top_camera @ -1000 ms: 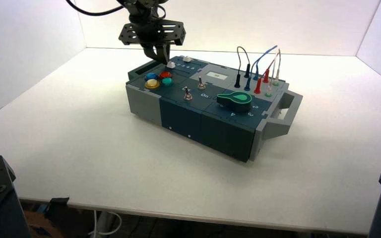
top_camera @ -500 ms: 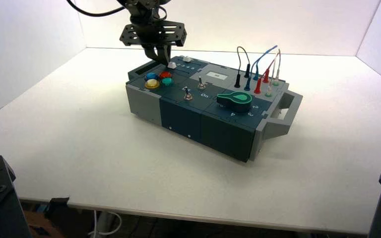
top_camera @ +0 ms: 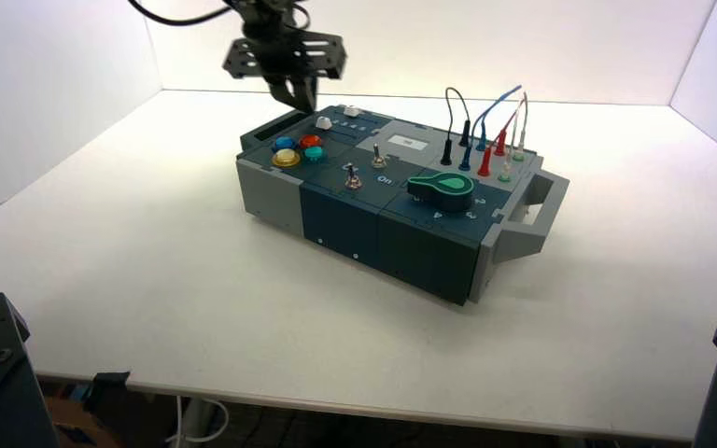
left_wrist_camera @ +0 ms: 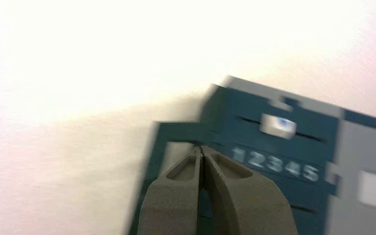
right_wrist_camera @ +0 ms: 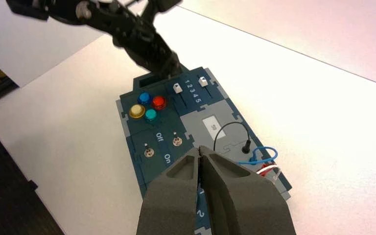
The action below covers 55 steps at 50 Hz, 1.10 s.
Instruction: Move the bottom slider to position 2.
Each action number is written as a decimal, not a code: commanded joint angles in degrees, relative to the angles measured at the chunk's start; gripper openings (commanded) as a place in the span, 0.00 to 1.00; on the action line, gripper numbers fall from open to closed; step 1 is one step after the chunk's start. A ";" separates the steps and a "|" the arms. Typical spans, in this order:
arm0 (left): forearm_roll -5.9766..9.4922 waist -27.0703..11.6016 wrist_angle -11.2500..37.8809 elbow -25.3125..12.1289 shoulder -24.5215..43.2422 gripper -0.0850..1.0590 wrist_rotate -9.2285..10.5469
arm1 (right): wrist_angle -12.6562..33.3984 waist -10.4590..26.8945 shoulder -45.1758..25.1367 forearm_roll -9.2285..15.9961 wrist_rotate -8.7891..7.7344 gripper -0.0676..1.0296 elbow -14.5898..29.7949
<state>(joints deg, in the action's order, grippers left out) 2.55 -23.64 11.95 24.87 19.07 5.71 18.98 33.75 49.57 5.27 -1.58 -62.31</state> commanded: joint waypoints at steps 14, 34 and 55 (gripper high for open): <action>-0.35 3.34 -0.18 -1.05 -6.94 0.05 -1.76 | 0.00 -0.09 -0.09 0.18 0.09 0.04 1.58; -0.26 3.16 2.46 5.10 -30.59 0.05 -1.76 | 0.44 0.00 0.53 1.41 0.09 0.04 2.64; -0.18 2.55 3.96 16.44 -50.63 0.05 -1.23 | 1.14 0.18 0.26 1.76 0.09 0.04 3.16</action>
<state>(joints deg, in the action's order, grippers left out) 2.37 -20.92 16.08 41.48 -29.18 4.39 20.48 33.93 50.10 6.86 -1.67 -61.08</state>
